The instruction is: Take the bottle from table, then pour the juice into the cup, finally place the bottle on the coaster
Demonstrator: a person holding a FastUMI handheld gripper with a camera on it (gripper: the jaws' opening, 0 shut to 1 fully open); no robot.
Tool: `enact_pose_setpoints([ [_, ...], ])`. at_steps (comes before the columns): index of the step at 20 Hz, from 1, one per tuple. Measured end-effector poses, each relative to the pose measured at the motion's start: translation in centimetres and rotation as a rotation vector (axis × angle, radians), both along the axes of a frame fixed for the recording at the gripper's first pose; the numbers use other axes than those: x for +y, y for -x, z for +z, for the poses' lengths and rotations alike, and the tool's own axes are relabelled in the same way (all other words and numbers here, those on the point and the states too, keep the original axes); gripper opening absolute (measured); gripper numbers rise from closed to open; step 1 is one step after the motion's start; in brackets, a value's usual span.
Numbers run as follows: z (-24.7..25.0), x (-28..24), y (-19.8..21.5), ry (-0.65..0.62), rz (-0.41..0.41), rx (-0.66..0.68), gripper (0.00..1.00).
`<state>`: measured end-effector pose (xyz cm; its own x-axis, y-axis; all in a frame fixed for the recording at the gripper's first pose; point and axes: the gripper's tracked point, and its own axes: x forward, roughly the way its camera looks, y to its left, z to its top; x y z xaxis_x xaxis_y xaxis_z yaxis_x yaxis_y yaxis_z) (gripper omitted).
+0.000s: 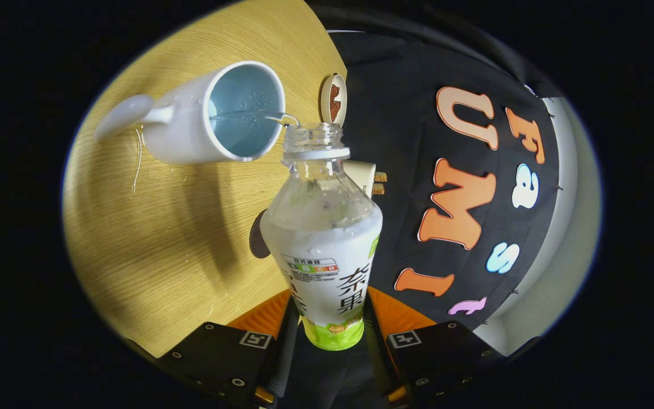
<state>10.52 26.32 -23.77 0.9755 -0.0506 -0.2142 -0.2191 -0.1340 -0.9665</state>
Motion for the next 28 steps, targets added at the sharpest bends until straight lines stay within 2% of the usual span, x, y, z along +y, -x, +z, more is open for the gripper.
enact_pose_setpoints([
  [28,1.5,-0.4,-0.8,0.087,-0.007,-0.010,0.60],
])
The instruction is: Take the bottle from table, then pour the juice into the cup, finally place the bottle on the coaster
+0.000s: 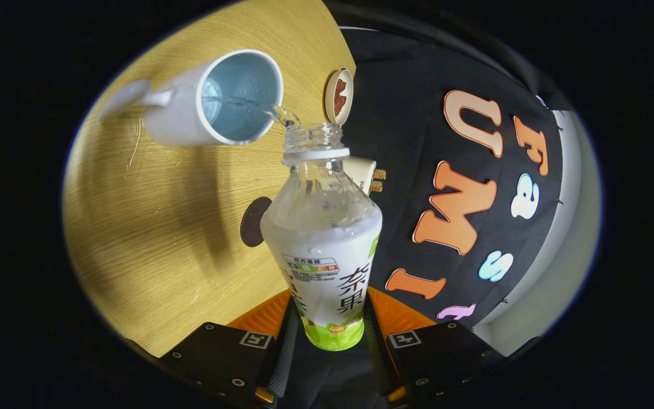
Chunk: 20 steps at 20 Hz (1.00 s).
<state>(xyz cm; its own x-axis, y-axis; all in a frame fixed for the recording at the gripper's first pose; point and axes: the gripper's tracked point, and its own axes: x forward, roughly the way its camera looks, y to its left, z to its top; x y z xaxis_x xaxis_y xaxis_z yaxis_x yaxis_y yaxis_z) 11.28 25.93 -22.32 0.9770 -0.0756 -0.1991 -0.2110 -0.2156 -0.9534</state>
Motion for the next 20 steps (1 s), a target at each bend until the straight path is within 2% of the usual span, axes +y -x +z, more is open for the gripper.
enact_pose_setpoints([
  [20,0.64,0.67,-0.05,0.080,0.015,-0.002,0.60],
])
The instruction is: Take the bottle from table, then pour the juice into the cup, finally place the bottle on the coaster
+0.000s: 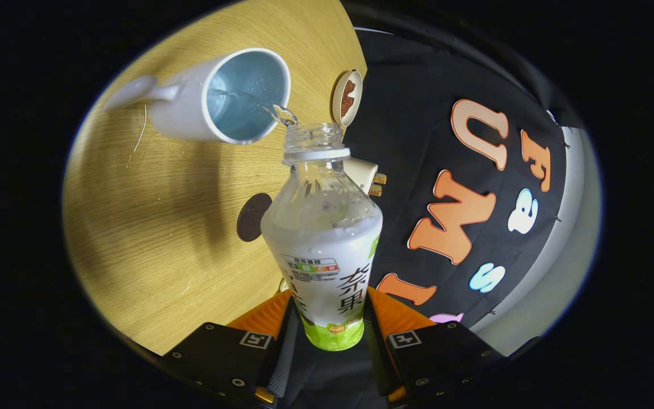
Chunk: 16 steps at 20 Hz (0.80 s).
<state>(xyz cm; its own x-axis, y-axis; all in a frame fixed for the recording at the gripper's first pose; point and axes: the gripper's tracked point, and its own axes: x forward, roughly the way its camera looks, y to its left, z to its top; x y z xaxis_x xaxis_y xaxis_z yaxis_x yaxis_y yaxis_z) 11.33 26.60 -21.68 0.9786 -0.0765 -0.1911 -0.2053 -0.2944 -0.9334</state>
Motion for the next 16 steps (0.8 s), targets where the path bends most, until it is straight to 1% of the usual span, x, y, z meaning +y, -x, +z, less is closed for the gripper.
enact_pose_setpoints([
  [16,1.4,0.4,-0.5,0.061,0.006,-0.019,0.60],
])
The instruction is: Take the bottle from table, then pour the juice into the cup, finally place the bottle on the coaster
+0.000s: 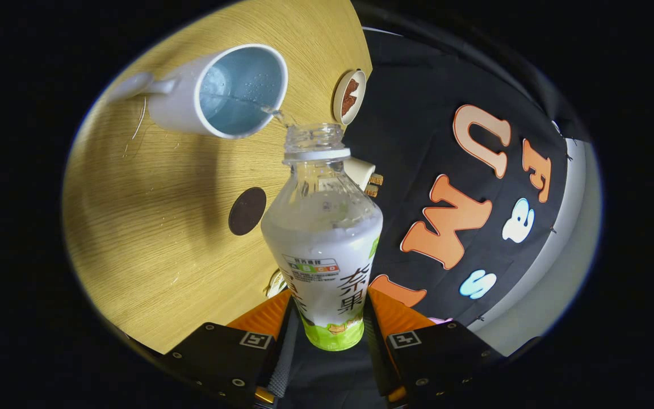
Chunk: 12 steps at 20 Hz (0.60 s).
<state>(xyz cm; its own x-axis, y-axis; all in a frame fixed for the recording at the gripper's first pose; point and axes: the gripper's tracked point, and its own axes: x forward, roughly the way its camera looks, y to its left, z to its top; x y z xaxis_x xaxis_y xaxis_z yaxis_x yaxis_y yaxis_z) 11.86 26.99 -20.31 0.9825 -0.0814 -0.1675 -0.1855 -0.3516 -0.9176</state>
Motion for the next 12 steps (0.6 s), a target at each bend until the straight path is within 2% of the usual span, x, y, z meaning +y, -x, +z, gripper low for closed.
enact_pose_setpoints([
  [12,1.4,0.5,0.0,0.101,0.023,-0.022,0.59],
])
